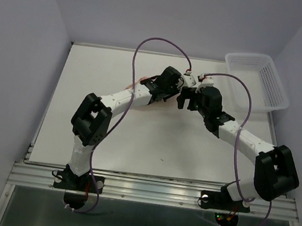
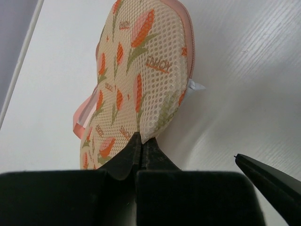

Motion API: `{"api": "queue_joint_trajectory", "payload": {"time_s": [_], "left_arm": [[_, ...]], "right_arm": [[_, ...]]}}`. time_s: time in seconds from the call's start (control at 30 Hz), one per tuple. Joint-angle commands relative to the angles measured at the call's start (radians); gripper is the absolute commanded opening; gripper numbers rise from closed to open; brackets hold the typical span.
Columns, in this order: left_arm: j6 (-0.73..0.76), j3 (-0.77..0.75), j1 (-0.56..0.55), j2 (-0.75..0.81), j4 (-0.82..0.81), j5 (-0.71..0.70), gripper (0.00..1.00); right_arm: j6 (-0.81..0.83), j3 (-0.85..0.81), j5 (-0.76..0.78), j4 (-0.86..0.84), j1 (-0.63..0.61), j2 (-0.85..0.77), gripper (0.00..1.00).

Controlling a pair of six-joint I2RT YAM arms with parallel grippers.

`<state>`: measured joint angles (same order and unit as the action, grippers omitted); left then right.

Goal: Unzip the laundry bag and remove the bra

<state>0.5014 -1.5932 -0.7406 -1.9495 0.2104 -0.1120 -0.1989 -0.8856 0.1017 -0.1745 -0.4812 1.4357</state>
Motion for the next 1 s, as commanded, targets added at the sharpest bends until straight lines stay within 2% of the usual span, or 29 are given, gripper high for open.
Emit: {"api": "queue_joint_trajectory", "payload": {"time_s": [0.0,0.1,0.2,0.23,0.33,0.4,0.57,0.73,0.97], "left_arm": [[-0.055,0.007,0.001,0.037,-0.009,-0.014,0.0],[-0.076,0.016,-0.002,0.049,-0.017,0.0,0.0],[-0.089,0.018,-0.008,0.061,-0.011,0.029,0.0],[-0.092,0.022,-0.009,0.061,-0.009,0.037,0.0],[-0.093,0.035,-0.014,0.066,-0.009,0.04,0.0],[-0.09,0.039,-0.014,0.069,-0.009,0.043,0.0],[-0.09,0.042,-0.016,0.08,-0.009,0.054,0.0],[-0.084,0.064,-0.017,0.11,-0.012,0.086,0.0],[-0.07,0.095,-0.019,0.136,-0.019,0.103,0.0]], "right_arm": [[-0.057,0.007,0.089,-0.108,-0.014,0.043,1.0],[-0.057,0.01,0.072,-0.128,-0.014,0.061,1.0],[-0.039,0.063,0.012,-0.242,-0.023,0.063,0.97],[-0.031,0.079,0.004,-0.305,-0.023,0.065,0.93],[0.004,0.074,0.001,-0.321,-0.023,0.086,0.75],[0.024,0.057,-0.013,-0.322,-0.023,0.11,0.71],[0.038,0.05,-0.036,-0.356,-0.023,0.157,0.7],[0.036,0.036,-0.077,-0.399,-0.023,0.187,0.65],[0.033,0.086,-0.092,-0.569,-0.023,0.203,0.62]]}}
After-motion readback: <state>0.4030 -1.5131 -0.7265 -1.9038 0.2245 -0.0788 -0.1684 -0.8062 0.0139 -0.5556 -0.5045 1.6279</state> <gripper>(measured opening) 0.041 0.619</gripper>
